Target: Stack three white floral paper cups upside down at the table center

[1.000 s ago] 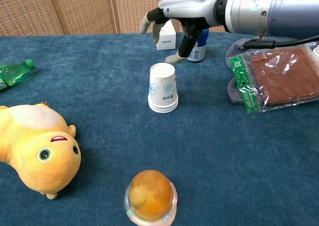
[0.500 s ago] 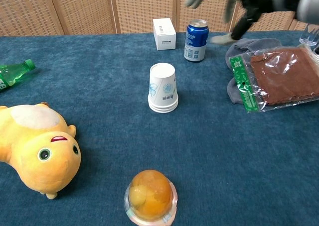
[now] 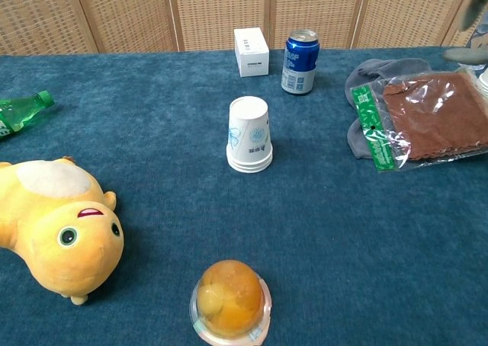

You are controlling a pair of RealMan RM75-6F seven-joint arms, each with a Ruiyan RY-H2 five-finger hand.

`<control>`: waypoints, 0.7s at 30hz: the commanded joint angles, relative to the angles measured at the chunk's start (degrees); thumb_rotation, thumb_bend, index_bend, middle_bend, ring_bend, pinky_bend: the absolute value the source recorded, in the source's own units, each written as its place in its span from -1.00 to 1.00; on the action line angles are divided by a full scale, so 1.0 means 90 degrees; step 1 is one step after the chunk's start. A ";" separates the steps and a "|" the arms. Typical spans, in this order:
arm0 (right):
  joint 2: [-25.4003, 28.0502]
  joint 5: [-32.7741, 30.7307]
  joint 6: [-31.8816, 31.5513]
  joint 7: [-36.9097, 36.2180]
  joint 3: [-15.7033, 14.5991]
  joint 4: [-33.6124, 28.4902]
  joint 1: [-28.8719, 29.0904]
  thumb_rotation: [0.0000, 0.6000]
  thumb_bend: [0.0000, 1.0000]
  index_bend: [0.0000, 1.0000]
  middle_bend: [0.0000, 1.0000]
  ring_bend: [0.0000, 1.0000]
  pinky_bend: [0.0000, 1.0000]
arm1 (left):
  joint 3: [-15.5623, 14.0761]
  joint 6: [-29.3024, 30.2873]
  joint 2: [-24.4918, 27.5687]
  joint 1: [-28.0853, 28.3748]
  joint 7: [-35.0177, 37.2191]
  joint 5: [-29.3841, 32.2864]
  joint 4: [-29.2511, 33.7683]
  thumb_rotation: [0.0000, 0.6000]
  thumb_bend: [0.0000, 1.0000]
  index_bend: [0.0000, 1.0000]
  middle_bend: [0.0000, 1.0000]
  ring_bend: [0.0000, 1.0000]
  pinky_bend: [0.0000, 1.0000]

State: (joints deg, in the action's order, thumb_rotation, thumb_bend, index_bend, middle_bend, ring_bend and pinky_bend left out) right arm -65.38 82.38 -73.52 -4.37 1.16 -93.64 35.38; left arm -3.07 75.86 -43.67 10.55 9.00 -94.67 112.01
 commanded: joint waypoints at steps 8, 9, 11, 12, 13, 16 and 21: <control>-0.0096 0.0453 -0.0943 -0.0768 -0.0266 0.1153 -0.1093 1.00 -0.33 -0.70 -0.66 -1.00 -0.23 | 0.0005 0.0028 -0.0151 -0.0037 -0.0224 0.0073 -0.0035 1.00 -0.55 -1.00 -1.00 -1.00 -0.91; -0.0100 0.0452 -0.1031 -0.0758 -0.0261 0.1181 -0.1178 1.00 -0.33 -0.70 -0.67 -1.00 -0.23 | 0.0011 0.0053 -0.0179 -0.0045 -0.0232 0.0067 -0.0049 1.00 -0.55 -1.00 -1.00 -1.00 -0.91; -0.0091 0.0449 -0.1213 -0.0745 -0.0239 0.1213 -0.1359 1.00 -0.33 -0.71 -0.67 -1.00 -0.23 | 0.0026 0.0129 -0.0248 -0.0072 -0.0291 0.0051 -0.0088 1.00 -0.55 -1.00 -1.00 -1.00 -0.91; -0.0090 0.0453 -0.1294 -0.0730 -0.0228 0.1228 -0.1433 1.00 -0.34 -0.71 -0.68 -1.00 -0.23 | 0.0033 0.0163 -0.0280 -0.0087 -0.0338 0.0051 -0.0104 1.00 -0.55 -1.00 -1.00 -1.00 -0.91; -0.0087 0.0453 -0.1365 -0.0710 -0.0221 0.1239 -0.1506 1.00 -0.36 -0.71 -0.68 -1.00 -0.23 | 0.0039 0.0197 -0.0312 -0.0103 -0.0383 0.0051 -0.0117 1.00 -0.55 -1.00 -1.00 -1.00 -0.91; -0.0075 0.0450 -0.1579 -0.0502 -0.0210 0.1280 -0.1746 1.00 -0.42 -0.73 -0.70 -1.00 -0.24 | 0.0061 0.0326 -0.0421 -0.0172 -0.0538 0.0078 -0.0174 1.00 -0.55 -1.00 -1.00 -1.00 -0.91; -0.0086 0.0466 -0.1802 -0.0090 -0.0197 0.1252 -0.2059 1.00 -0.49 -0.75 -0.77 -1.00 -0.32 | 0.0116 0.0626 -0.0668 -0.0302 -0.0706 0.0068 -0.0393 1.00 -0.55 -1.00 -1.00 -1.00 -0.92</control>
State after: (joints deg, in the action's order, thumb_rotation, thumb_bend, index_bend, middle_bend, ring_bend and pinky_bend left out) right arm -66.10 86.47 -89.11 -5.92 -0.71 -82.32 17.55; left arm -2.19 81.12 -49.27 8.12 2.97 -94.05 108.87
